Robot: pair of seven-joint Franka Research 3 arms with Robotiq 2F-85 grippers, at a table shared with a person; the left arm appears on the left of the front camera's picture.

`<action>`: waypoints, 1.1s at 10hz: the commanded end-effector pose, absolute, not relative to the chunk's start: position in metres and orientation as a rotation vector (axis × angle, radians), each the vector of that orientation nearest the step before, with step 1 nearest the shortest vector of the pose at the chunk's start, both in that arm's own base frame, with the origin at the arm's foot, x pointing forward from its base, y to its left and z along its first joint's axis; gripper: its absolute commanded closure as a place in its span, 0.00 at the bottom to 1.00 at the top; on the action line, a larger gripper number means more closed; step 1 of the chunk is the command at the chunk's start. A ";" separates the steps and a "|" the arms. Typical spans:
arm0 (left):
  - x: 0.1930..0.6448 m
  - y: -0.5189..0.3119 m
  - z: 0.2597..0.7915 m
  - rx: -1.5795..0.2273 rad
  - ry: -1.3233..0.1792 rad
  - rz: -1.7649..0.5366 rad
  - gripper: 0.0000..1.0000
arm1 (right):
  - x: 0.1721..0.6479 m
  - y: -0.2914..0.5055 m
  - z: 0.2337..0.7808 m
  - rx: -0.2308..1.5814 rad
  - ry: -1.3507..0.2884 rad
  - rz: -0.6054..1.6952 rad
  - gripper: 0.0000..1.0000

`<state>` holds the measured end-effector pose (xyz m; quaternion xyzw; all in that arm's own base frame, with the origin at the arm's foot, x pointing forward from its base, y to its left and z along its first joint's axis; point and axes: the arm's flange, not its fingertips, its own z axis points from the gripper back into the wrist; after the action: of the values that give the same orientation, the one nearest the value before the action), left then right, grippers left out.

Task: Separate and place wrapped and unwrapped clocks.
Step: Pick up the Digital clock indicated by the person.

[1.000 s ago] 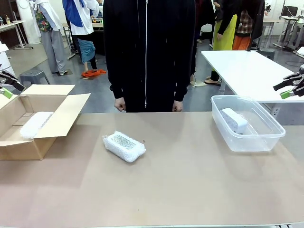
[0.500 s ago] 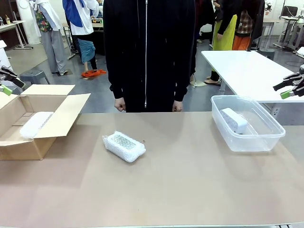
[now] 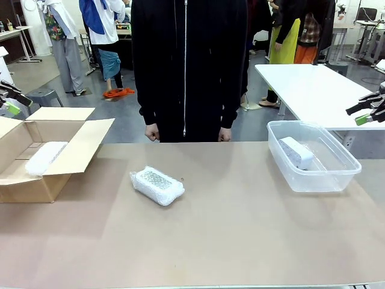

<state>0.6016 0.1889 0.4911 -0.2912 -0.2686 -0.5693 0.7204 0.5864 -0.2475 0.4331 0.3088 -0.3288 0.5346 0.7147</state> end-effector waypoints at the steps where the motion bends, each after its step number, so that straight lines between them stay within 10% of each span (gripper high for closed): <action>1: 0.602 0.189 0.490 -0.641 -0.592 -1.269 0.00 | 0.586 -0.246 0.433 0.682 -0.731 1.183 0.00; 11: 0.602 0.189 0.490 -0.641 -0.592 -1.269 0.00 | 0.586 -0.246 0.433 0.682 -0.731 1.183 0.00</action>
<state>0.6017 0.1889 0.4903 -0.2921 -0.2681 -0.5694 0.7201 0.5864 -0.2475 0.4331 0.3088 -0.3288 0.5346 0.7147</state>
